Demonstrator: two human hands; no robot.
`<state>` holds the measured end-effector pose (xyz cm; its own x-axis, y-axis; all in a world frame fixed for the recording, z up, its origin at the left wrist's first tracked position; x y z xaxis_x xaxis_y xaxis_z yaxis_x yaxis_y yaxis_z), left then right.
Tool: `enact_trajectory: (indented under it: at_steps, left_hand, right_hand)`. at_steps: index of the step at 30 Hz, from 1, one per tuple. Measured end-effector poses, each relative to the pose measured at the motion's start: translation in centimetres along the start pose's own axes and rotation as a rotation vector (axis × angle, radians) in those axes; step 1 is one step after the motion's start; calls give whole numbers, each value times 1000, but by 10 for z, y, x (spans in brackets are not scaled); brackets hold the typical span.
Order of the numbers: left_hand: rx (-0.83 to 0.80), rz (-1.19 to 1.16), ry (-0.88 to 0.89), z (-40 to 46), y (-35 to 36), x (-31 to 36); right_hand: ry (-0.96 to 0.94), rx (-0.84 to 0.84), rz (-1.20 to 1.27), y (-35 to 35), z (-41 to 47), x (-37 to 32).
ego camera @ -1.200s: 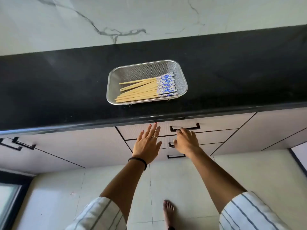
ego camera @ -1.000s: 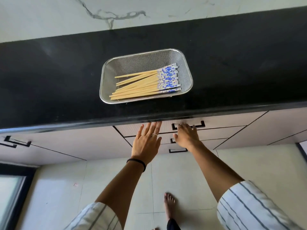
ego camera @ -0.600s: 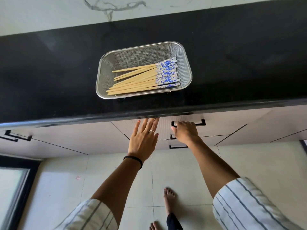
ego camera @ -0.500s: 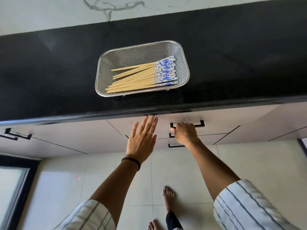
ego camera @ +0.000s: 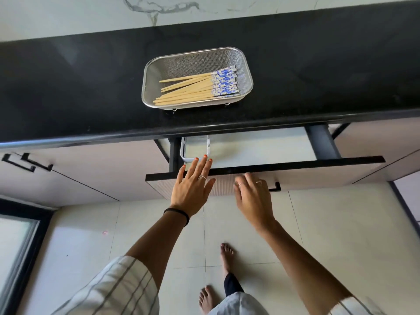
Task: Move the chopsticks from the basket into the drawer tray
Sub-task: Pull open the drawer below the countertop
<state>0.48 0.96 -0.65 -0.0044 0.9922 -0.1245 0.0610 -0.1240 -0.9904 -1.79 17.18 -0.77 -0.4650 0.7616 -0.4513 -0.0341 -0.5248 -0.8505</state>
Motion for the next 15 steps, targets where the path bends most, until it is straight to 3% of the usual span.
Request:
enact_trajectory:
  at_steps: [2,4,9,15]
  left_hand:
    - [-13,-43,-20,-19,-1,4]
    - [-42,-79,-41,-35,-1,4]
    - [-92,-175,13,-69,-7,11]
    - [-316,-182,28,-105,-10,20]
  right_hand:
    - [-55,79,-12,-16,-15,-13]
    - [-58,55,-19,-22,-22,-22]
    - [35,-216,149,-16,-38,-28]
    - [147,-430,255,-23,-74,-28]
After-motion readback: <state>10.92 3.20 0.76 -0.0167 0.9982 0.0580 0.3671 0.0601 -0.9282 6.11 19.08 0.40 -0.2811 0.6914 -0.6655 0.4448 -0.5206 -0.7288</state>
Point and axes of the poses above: each hand's wrist, its own z-axis towards the middle knuckle, its own y-axis out of the palm, x = y × z, the point moved 6 cm from there along z, towards the middle knuckle, and after that the axes turned 14 degrees about z, right-handed, at the moved point
